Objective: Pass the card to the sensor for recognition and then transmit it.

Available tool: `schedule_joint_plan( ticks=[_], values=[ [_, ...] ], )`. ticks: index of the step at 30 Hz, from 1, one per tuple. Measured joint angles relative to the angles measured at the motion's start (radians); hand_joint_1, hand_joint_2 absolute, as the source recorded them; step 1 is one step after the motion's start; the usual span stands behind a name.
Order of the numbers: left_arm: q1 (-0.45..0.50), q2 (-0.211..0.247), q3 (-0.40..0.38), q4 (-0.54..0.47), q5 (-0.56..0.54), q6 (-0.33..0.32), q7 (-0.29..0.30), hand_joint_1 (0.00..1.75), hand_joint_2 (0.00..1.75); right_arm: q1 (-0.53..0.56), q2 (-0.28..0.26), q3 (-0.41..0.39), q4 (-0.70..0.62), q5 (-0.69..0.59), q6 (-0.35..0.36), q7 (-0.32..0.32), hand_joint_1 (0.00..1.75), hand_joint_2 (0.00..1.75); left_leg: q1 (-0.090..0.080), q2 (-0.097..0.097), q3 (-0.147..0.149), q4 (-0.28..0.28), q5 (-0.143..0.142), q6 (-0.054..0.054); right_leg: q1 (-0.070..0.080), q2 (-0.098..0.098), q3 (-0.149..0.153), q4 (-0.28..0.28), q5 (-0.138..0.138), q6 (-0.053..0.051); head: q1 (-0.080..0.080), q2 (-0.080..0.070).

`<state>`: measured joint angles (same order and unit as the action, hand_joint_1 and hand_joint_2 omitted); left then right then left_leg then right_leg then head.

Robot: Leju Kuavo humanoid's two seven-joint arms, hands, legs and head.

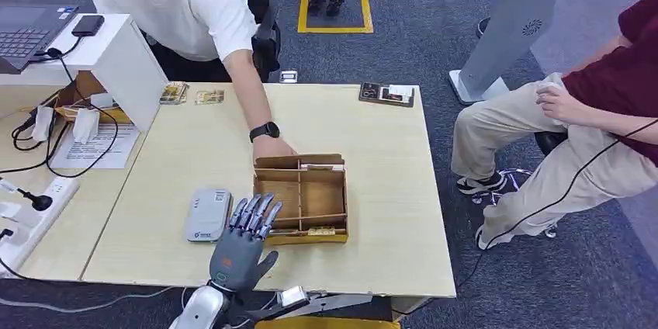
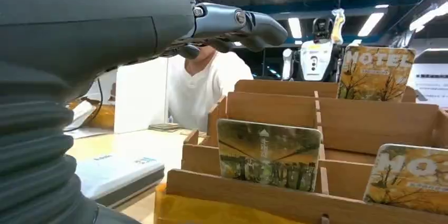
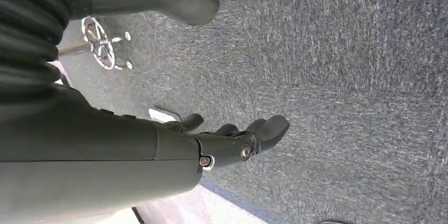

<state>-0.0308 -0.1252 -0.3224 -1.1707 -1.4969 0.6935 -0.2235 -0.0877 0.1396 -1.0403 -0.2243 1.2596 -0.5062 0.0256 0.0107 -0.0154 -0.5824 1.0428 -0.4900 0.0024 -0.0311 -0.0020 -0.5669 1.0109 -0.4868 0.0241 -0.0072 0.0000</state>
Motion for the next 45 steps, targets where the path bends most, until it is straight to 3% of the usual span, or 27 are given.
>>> schedule_joint_plan(
  ticks=[14, 21, 25, 29, 35, 45],
  values=[
    [-0.009, 0.020, -0.022, 0.000, 0.024, 0.000, -0.004, 1.75, 1.75, 0.000, 0.000, 0.001, 0.000, 0.000, 0.000, 0.003, 0.00, 1.75, 0.000, 0.000, 0.000, 0.000, 0.000, 0.000, 0.000, 0.000, 0.000, 0.000, 0.000, 0.000, 0.000, 0.000],
    [-0.026, 0.045, -0.027, 0.010, 0.079, -0.014, -0.058, 1.75, 1.75, 0.000, 0.000, 0.003, -0.002, 0.009, 0.015, 0.002, 0.00, 1.75, 0.000, 0.000, 0.000, 0.000, 0.000, 0.000, 0.000, 0.000, 0.000, 0.000, 0.000, 0.000, 0.000, 0.000],
    [-0.033, 0.052, -0.048, 0.027, 0.013, 0.000, 0.016, 1.75, 1.75, 0.000, 0.000, 0.003, -0.002, 0.021, 0.012, 0.002, 0.00, 1.75, 0.000, 0.000, 0.000, 0.000, 0.000, 0.000, 0.000, 0.000, 0.000, 0.000, 0.000, 0.000, 0.000, 0.000],
    [-0.059, 0.085, -0.125, 0.054, -0.027, 0.003, 0.102, 1.75, 1.75, -0.006, 0.000, 0.003, 0.000, 0.024, 0.013, 0.001, 0.00, 1.75, 0.000, 0.000, 0.000, 0.000, 0.000, 0.000, 0.000, 0.000, 0.000, 0.000, 0.000, 0.000, 0.000, 0.000],
    [-0.080, 0.113, -0.198, 0.083, 0.003, 0.005, 0.109, 1.75, 1.75, -0.010, 0.000, 0.003, 0.000, 0.024, 0.013, 0.000, 0.00, 1.75, 0.000, 0.000, 0.000, 0.000, 0.000, 0.000, 0.000, 0.000, 0.000, 0.000, 0.000, 0.000, 0.000, 0.000],
    [-0.084, 0.128, -0.219, 0.089, 0.007, 0.005, 0.110, 1.75, 1.75, -0.010, 0.000, 0.003, 0.000, 0.021, 0.012, -0.002, 0.00, 1.75, 0.000, 0.000, 0.000, 0.000, 0.000, 0.000, 0.000, 0.000, 0.000, 0.000, 0.000, 0.000, 0.000, 0.000]
  ],
)
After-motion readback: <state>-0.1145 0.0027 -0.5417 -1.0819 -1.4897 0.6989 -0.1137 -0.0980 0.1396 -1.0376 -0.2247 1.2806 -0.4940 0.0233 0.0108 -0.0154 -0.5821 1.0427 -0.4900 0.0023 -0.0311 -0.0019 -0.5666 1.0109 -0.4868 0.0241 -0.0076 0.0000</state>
